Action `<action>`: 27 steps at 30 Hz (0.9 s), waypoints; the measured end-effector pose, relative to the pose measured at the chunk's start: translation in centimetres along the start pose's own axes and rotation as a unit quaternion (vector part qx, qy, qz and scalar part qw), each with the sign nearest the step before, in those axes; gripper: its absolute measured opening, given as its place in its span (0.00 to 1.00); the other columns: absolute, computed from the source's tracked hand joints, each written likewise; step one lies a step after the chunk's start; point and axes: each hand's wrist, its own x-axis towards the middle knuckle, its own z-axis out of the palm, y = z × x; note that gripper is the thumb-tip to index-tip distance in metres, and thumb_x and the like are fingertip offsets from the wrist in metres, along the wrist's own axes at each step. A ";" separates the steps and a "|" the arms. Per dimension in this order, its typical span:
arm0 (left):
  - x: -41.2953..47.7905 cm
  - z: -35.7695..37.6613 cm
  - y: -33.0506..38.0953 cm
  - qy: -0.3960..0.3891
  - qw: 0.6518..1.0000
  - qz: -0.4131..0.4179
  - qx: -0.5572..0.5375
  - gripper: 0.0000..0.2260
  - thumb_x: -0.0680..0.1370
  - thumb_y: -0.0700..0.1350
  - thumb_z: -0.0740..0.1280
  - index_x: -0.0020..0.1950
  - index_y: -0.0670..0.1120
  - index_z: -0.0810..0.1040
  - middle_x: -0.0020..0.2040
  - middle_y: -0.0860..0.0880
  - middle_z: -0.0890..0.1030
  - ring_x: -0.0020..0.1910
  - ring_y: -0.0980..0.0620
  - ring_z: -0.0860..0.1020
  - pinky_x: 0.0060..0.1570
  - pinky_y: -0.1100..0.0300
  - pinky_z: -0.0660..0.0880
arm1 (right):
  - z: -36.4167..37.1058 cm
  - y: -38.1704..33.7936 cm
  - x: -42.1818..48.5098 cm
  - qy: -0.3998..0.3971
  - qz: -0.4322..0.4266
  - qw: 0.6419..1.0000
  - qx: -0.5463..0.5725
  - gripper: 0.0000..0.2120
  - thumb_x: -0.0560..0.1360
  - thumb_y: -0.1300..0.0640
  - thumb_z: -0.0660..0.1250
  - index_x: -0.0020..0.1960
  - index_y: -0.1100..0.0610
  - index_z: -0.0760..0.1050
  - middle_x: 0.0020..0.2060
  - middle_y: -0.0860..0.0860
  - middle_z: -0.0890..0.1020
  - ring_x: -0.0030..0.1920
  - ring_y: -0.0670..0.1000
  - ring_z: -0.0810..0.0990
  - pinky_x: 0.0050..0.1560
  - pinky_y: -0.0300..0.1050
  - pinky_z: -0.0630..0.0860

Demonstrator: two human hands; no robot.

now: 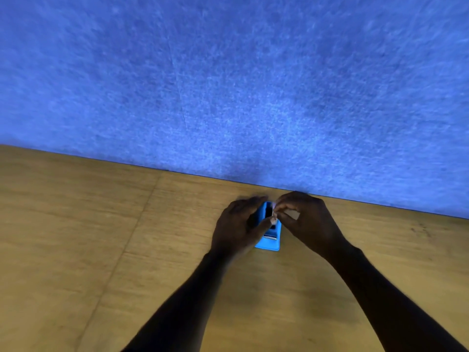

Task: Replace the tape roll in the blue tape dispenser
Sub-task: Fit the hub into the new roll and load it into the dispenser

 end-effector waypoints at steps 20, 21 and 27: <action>0.2 -0.3 0.2 -0.034 0.999 0.027 0.016 0.24 0.77 0.61 0.59 0.69 0.52 0.76 0.67 0.53 0.79 0.65 0.54 0.75 0.65 0.59 0.69 | 1.1 -0.4 0.1 0.047 -0.028 0.995 -0.085 0.02 0.76 0.62 0.66 0.45 0.58 0.77 0.39 0.52 0.84 0.39 0.52 0.81 0.36 0.47 0.77; 0.3 -0.3 0.3 -0.034 0.999 0.034 0.021 0.24 0.78 0.61 0.59 0.69 0.51 0.76 0.66 0.53 0.80 0.64 0.54 0.76 0.64 0.58 0.70 | 1.1 -0.4 0.0 0.047 -0.032 0.994 -0.088 0.02 0.76 0.62 0.67 0.45 0.58 0.77 0.39 0.52 0.84 0.39 0.52 0.81 0.36 0.47 0.77; 0.4 0.1 0.1 -0.016 0.999 0.037 0.026 0.19 0.78 0.56 0.68 0.67 0.52 0.77 0.62 0.55 0.82 0.60 0.54 0.77 0.62 0.58 0.72 | 1.1 -0.6 0.1 0.063 -0.030 0.994 -0.089 0.02 0.76 0.64 0.67 0.45 0.59 0.77 0.38 0.53 0.84 0.37 0.53 0.81 0.35 0.45 0.75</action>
